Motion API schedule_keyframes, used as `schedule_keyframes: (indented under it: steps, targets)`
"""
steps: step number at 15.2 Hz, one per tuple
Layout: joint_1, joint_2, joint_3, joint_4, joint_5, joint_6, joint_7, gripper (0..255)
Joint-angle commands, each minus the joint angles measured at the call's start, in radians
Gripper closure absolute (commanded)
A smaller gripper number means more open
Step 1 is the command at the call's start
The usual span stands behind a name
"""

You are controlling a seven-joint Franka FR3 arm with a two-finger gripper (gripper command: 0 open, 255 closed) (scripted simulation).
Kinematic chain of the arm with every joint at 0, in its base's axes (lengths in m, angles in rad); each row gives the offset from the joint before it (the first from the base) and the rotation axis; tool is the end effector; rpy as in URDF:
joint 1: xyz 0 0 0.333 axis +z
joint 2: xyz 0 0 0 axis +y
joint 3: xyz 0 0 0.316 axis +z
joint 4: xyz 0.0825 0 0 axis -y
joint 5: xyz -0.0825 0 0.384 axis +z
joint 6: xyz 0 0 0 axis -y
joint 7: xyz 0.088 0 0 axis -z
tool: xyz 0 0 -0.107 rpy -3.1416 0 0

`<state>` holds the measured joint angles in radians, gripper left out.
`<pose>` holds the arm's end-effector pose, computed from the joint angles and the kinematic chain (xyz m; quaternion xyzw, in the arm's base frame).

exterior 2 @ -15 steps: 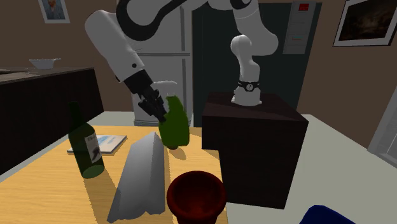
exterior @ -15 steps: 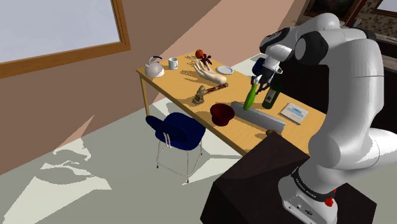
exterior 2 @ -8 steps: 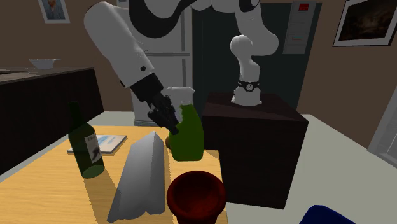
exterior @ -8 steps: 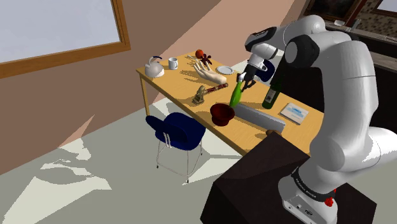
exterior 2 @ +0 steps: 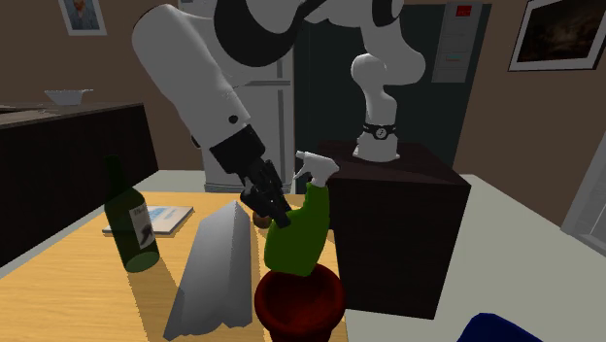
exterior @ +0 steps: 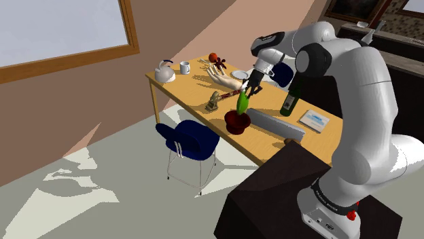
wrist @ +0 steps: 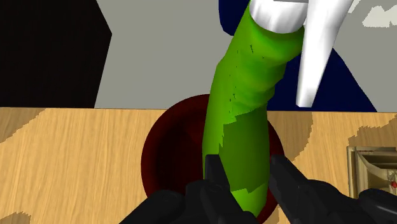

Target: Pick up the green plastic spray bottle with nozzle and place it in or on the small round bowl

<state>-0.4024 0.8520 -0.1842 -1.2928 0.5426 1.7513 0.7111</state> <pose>0.6279 -0.3277 0.2186 -0.7192 0.6462 0.1935 0.1663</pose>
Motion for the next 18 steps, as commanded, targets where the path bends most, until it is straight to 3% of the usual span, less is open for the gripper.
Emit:
schedule_keyframes:
  steps: [1, 17, 18]
  targets:
    - [0.000, 0.019, 0.002, 0.003, 0.004, 0.015, -0.005, 255]
    - [-0.004, 0.094, 0.012, 0.018, 0.016, 0.071, -0.029, 255]
    - [-0.004, 0.094, 0.012, 0.018, 0.017, 0.072, -0.029, 0]
